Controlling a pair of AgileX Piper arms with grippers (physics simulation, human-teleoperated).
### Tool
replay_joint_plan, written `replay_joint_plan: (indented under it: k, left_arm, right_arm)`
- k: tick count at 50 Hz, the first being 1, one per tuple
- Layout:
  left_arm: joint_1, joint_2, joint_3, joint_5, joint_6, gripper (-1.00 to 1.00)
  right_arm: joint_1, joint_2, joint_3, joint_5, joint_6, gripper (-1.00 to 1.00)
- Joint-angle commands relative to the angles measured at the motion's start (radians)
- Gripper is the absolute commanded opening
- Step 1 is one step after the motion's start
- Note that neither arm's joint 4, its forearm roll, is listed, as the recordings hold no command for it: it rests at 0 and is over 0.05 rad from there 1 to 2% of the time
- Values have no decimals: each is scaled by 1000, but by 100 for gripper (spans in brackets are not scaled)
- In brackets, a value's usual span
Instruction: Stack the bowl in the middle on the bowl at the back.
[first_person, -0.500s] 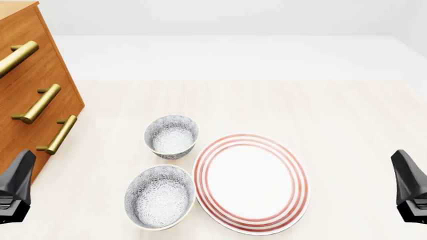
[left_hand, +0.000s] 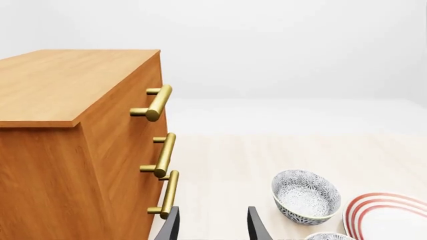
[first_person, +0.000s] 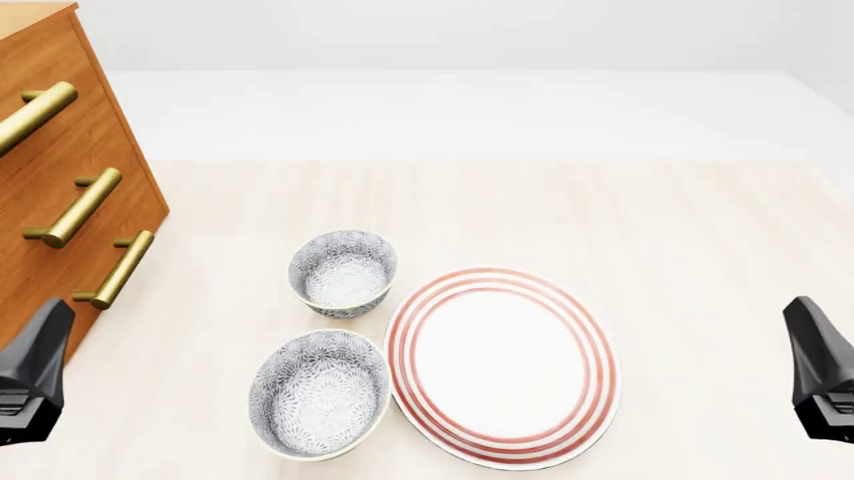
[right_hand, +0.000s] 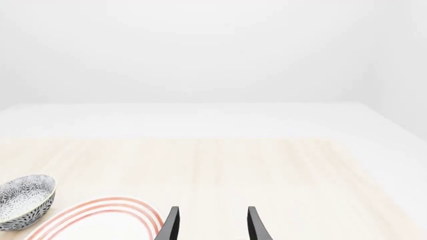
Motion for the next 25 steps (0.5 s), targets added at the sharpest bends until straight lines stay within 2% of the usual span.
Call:
replay_joint_plan:
  k: [1,3,6,8,10,13,15,18,19,20,25]
  left_arm:
    - [-33,-17,-49,75,46,100]
    - [-43,-5,-76,102,28,100]
    - [-62,-3,-128,154,40,100]
    - [-65,1,-179,196,-2,100]
    - [-72,9,-200,210,-8,100]
    - [-129,64,-265,242,25,100]
    - [-142,94,-332,279,-16,100]
    - [-184,154,-412,332,2,100]
    - [-184,154,-413,332,2,100]
    - [-192,184,-467,376,-31,100]
    - [-212,237,-559,454,-44,100]
  right_arm:
    - [-13,18,-1,-12,14,100]
    - [-13,21,-1,-15,16,100]
    - [-13,19,-1,-13,15,100]
    - [-13,18,-1,-12,14,100]
    - [-13,16,-1,-11,13,100]
    - [-11,10,-1,-6,11,100]
    - [-10,10,-1,-6,10,100]
    - [-10,14,-1,-9,12,100]
    - [-10,14,-1,-9,12,100]
    - [-10,18,-1,-12,14,100]
    - [-9,19,-1,-12,15,100]
